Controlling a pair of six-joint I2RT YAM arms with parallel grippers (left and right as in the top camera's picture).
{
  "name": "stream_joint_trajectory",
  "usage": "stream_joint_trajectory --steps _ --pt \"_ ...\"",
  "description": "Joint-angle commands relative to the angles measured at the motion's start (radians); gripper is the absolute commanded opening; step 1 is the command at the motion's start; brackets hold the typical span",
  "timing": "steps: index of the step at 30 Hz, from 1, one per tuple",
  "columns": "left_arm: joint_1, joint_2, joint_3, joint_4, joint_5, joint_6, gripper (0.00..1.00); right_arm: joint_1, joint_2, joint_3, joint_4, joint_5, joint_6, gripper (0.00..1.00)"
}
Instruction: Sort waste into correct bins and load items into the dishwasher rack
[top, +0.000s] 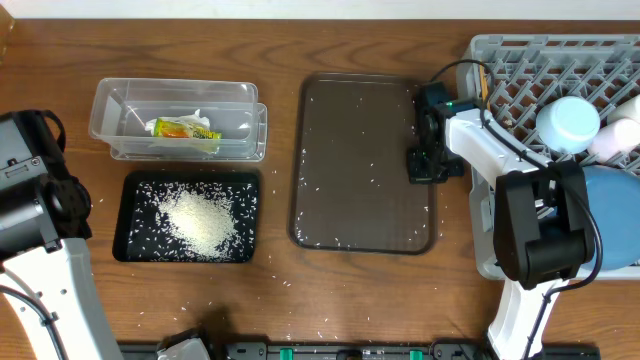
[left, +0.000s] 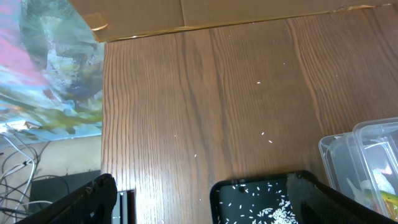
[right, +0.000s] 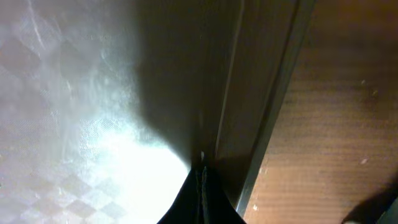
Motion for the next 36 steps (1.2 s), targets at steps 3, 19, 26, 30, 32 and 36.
stream_joint_trajectory --steps 3,19,26,30,32,36 --pt "0.005 -0.001 0.002 -0.003 -0.019 0.003 0.91 -0.021 -0.068 0.048 -0.053 -0.093 -0.014 0.01" --pt "0.005 -0.001 0.002 -0.003 -0.019 0.003 0.9 -0.017 -0.616 0.075 -0.348 -0.076 0.041 0.97" --pt "0.005 -0.001 0.002 -0.003 -0.019 0.003 0.9 0.075 -0.831 0.068 -0.497 0.021 0.158 0.97" --pt "0.005 -0.001 0.002 -0.003 -0.019 0.003 0.91 0.118 -0.937 0.068 -0.537 0.02 0.164 0.99" --pt "0.005 -0.001 0.002 -0.003 -0.019 0.003 0.9 0.123 -0.976 0.068 -0.574 0.01 0.164 0.99" --pt "0.005 -0.001 0.002 -0.003 -0.019 0.003 0.91 0.124 -1.037 0.068 -0.621 -0.038 0.164 0.99"
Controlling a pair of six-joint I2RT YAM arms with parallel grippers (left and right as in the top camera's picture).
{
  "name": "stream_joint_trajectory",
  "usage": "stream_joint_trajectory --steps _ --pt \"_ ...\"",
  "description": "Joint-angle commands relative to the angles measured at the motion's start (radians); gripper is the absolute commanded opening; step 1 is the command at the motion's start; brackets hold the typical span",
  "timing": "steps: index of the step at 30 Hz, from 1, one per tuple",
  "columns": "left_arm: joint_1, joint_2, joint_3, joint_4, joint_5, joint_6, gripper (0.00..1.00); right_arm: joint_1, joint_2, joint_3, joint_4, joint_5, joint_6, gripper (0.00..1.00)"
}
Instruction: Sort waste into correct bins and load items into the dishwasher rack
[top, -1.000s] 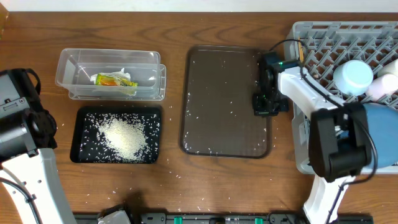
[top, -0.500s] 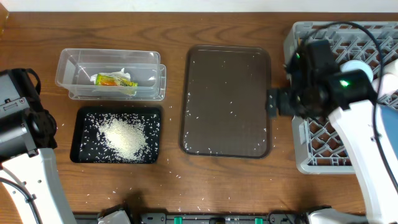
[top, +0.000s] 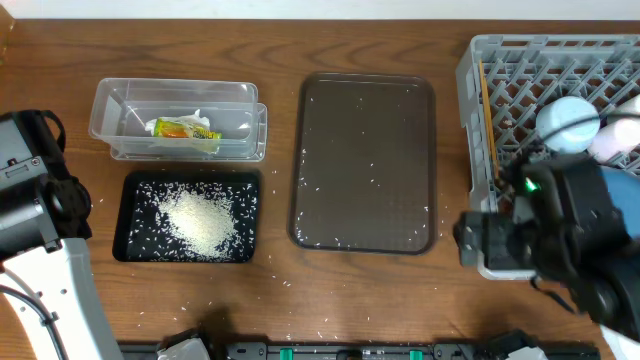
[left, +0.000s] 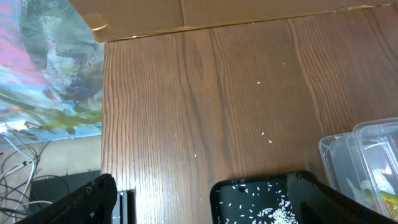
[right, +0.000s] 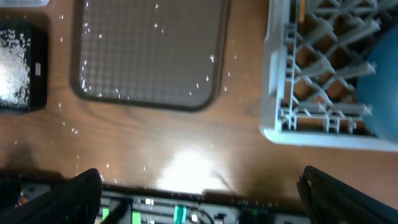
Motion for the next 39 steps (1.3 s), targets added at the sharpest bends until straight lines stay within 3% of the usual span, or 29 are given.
stream_joint_trajectory --steps 1,20,24,39 --pt "0.005 -0.001 0.002 -0.003 -0.019 0.003 0.91 0.013 -0.032 -0.005 -0.006 -0.019 0.022 0.99" --pt "0.005 -0.001 0.002 -0.003 -0.019 0.003 0.91 0.016 -0.067 -0.043 0.0 0.06 0.021 0.99" --pt "0.005 -0.001 0.002 -0.003 -0.019 0.003 0.91 0.0 -0.148 -0.153 0.124 0.084 0.002 0.99" --pt "0.005 -0.001 0.002 -0.003 -0.019 0.003 0.9 -0.082 -0.681 -0.838 0.661 0.065 -0.035 0.99"
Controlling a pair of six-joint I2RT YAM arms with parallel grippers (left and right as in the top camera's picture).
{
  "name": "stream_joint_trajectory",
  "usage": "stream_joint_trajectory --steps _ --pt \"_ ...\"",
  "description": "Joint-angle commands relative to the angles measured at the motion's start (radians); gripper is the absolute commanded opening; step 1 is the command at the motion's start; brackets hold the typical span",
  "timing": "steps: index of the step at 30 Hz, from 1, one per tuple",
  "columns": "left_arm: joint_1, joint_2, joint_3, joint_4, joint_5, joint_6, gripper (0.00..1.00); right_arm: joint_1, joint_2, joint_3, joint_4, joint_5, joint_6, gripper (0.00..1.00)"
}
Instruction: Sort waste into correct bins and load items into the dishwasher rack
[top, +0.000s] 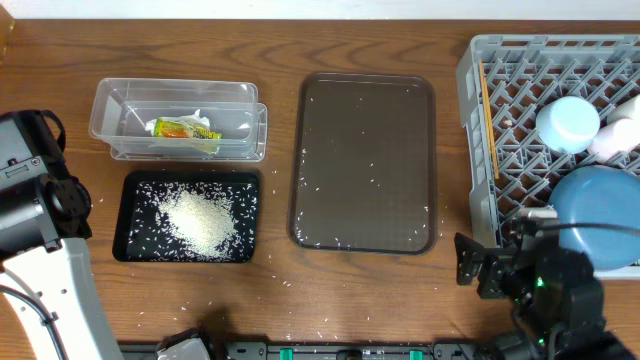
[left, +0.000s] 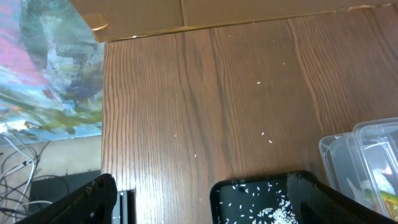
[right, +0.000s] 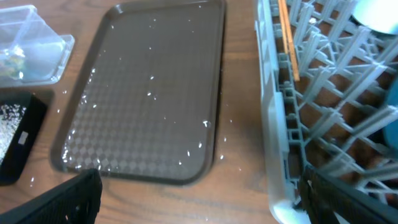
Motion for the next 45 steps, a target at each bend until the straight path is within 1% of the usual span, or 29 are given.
stream_joint_trajectory --steps 1,6,11,17,28,37,42,45 --pt "0.005 -0.001 0.002 -0.003 -0.02 0.003 0.91 -0.04 -0.097 -0.114 0.075 -0.014 -0.015 0.99" --pt "0.005 -0.001 0.002 -0.003 -0.02 0.003 0.9 -0.092 -0.224 -0.261 0.198 -0.064 -0.016 0.99" --pt "0.005 -0.001 0.002 -0.003 -0.02 0.003 0.9 -0.144 -0.32 -0.371 0.291 -0.093 -0.016 0.99" --pt "0.005 -0.001 0.002 -0.003 -0.02 0.003 0.91 -0.189 -0.41 -0.508 0.471 -0.142 -0.038 0.99" --pt "0.005 -0.001 0.002 -0.003 -0.02 0.003 0.91 -0.191 -0.41 -0.695 0.86 -0.135 -0.038 0.99" --pt "0.005 -0.001 0.002 -0.003 -0.02 0.003 0.91 -0.191 -0.41 -0.701 0.874 -0.009 -0.042 0.99" --pt "0.005 -0.001 0.002 -0.003 -0.02 0.003 0.91 -0.191 -0.41 -0.701 0.868 0.007 -0.136 0.99" --pt "0.005 -0.001 0.002 -0.003 -0.02 0.003 0.91 -0.191 -0.41 -0.701 0.867 0.006 -0.139 0.99"
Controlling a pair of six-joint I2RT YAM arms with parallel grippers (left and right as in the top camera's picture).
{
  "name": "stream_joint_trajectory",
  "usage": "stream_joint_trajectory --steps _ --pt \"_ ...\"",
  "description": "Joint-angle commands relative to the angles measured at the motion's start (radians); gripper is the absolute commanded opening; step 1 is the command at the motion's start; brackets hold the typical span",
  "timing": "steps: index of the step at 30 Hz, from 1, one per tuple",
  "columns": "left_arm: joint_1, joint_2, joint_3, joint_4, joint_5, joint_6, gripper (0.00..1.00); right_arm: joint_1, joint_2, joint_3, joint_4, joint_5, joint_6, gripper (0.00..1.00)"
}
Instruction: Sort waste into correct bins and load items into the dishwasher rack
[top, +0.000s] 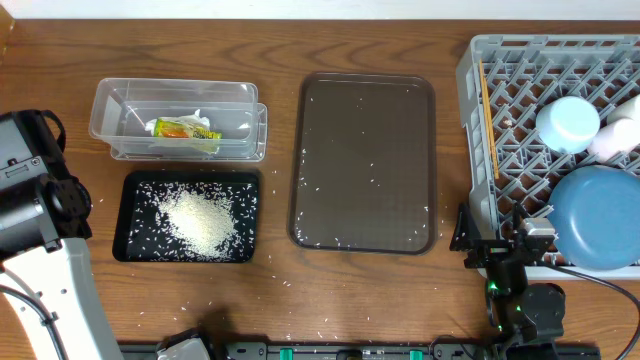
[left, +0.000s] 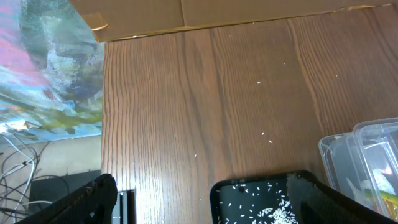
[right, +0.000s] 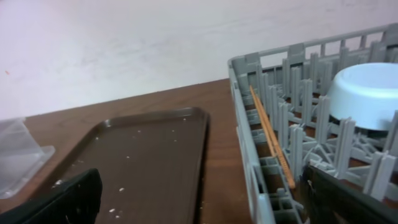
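The brown tray (top: 365, 165) lies mid-table, bare but for scattered rice grains, and shows again as the tray (right: 143, 162). The grey dishwasher rack (top: 480, 150) at the right holds chopsticks (top: 487, 110), a white cup (top: 568, 122) and a blue bowl (top: 597, 215). My right gripper (right: 202, 196) is open and holds nothing. It sits low at the front right, between tray and rack (right: 273, 168). My left gripper (left: 202, 199) is open and holds nothing, at the far left over the black bin's corner (left: 261, 202).
A clear bin (top: 180, 120) with wrappers stands at the back left. The black bin (top: 187, 215) in front of it holds rice. Loose grains dot the wood near the table's front edge. A painted board (left: 50, 62) lies beyond the table's left end.
My right arm has dropped lower at the front right. Its camera now looks level across the tray and rack toward the back wall, where before it looked down on them. The left arm has not moved.
My right gripper was shut at the tray's right rim. Then it was open, away from the tray, near the rack's front corner. Then it was lower at the table's front, and now it sits low and level there. The tray and the left arm stayed put.
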Motion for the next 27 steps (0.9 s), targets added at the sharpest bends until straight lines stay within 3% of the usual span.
stream_joint_trajectory --steps 1,27 --pt "0.005 -0.001 0.002 -0.003 -0.019 0.003 0.9 -0.008 -0.006 -0.004 -0.001 0.024 -0.046 0.99" --pt "0.005 -0.001 0.002 -0.003 -0.019 0.003 0.9 -0.051 -0.006 -0.004 -0.001 0.024 -0.046 0.99"
